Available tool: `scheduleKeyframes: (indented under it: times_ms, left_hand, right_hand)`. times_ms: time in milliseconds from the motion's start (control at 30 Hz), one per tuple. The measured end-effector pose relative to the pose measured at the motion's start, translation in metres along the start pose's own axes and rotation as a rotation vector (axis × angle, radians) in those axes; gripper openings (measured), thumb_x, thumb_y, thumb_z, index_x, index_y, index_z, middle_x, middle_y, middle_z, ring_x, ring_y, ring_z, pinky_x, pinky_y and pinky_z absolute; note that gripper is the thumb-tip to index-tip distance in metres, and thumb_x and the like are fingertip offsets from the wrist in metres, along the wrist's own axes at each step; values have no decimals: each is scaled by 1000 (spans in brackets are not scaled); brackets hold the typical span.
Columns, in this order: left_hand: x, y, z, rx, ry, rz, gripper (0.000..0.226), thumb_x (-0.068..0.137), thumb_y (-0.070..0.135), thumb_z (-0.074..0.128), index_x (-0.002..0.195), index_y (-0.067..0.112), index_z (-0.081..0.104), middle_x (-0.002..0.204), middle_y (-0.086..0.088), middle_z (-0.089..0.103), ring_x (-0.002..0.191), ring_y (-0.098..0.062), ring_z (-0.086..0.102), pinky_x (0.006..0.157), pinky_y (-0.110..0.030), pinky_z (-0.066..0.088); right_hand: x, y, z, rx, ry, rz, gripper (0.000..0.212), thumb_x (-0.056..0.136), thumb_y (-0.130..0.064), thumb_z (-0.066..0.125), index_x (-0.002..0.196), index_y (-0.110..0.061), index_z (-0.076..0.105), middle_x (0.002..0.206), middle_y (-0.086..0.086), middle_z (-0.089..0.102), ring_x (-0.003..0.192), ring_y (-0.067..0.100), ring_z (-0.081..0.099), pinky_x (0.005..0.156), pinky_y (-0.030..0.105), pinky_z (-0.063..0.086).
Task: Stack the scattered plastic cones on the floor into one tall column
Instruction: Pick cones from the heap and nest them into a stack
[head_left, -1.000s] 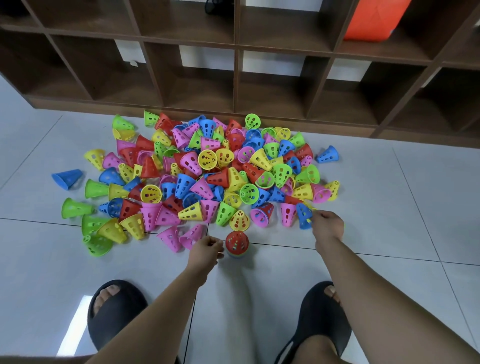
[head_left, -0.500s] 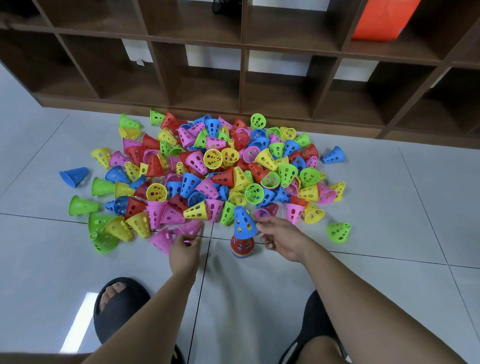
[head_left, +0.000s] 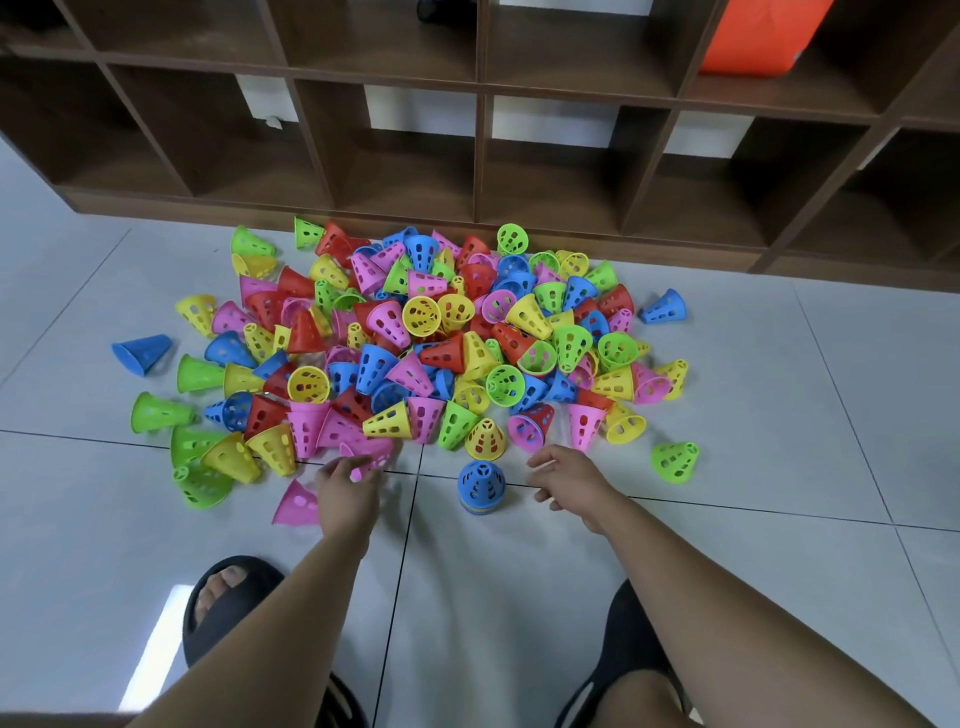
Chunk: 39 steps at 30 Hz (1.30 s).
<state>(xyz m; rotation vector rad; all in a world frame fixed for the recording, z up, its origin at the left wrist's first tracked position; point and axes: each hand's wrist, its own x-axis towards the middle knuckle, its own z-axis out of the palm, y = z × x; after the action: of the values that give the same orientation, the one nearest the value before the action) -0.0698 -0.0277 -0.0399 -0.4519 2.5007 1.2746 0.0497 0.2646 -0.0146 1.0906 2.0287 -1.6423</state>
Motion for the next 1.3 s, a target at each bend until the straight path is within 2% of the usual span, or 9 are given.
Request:
scheduleKeyframes:
  times_ms: [100,267,433,567,667,900,1033,1100,1300]
  left_hand:
    - [-1,4,0,2,21,18,24,100,30,69,124,30,72,144,0,63,105,-22,65,81,-41,60]
    - [-3,18,11,-150,33,54,12,101,21,67,107,29,75,113,7,75,104,-21,71,91,-43,60]
    - [-13,52,24,-349,-71,143,9,98,21,71,104,27,74,98,-1,78,91,-23,72,81,-39,57]
    - [-30,79,35,-520,-162,115,18,102,24,69,120,23,71,98,-5,74,77,-18,64,69,-32,51]
    - [-39,88,43,-535,-279,112,17,106,16,63,118,15,74,89,-4,67,69,-16,54,60,-25,46]
    - [-47,70,53,-379,-440,137,19,106,15,61,106,18,80,78,3,67,65,-13,50,59,-24,43]
    - [-50,52,54,-263,-390,160,18,106,22,61,102,23,79,76,6,68,64,-11,55,62,-25,45]
    - [-53,47,54,-220,-359,162,18,106,25,60,100,25,77,77,6,69,65,-10,57,61,-27,44]
    - [-61,41,59,-170,-332,143,9,103,25,66,99,22,73,91,2,74,74,-16,66,57,-21,44]
  right_hand:
    - [9,3,-24,-19,180,-27,18,93,-8,63,107,-18,69,108,7,72,79,24,70,61,28,53]
    - [18,21,-90,-401,525,-67,26,90,-9,63,111,-20,73,121,8,72,109,34,69,92,37,57]
    - [10,46,-139,-529,682,14,40,89,-6,63,127,-18,62,136,10,43,94,40,68,81,40,55]
    - [11,67,-148,-571,602,123,66,89,-6,61,150,-25,46,153,4,28,120,43,58,85,41,51]
    - [10,76,-145,-559,551,125,72,89,-1,55,156,-23,39,154,9,33,118,46,61,86,42,50]
    - [9,67,-116,-546,474,37,38,94,-16,67,132,-15,61,127,18,60,111,38,62,83,37,52]
    - [3,36,-92,-355,365,-30,24,92,-33,73,113,-24,66,101,10,71,85,25,70,63,30,51]
    - [3,19,-82,-264,300,-66,23,88,-40,76,105,-28,69,94,7,74,79,23,75,69,34,61]
    - [-21,-48,-54,16,78,-233,16,91,-26,80,101,-15,75,75,5,69,65,20,66,64,33,59]
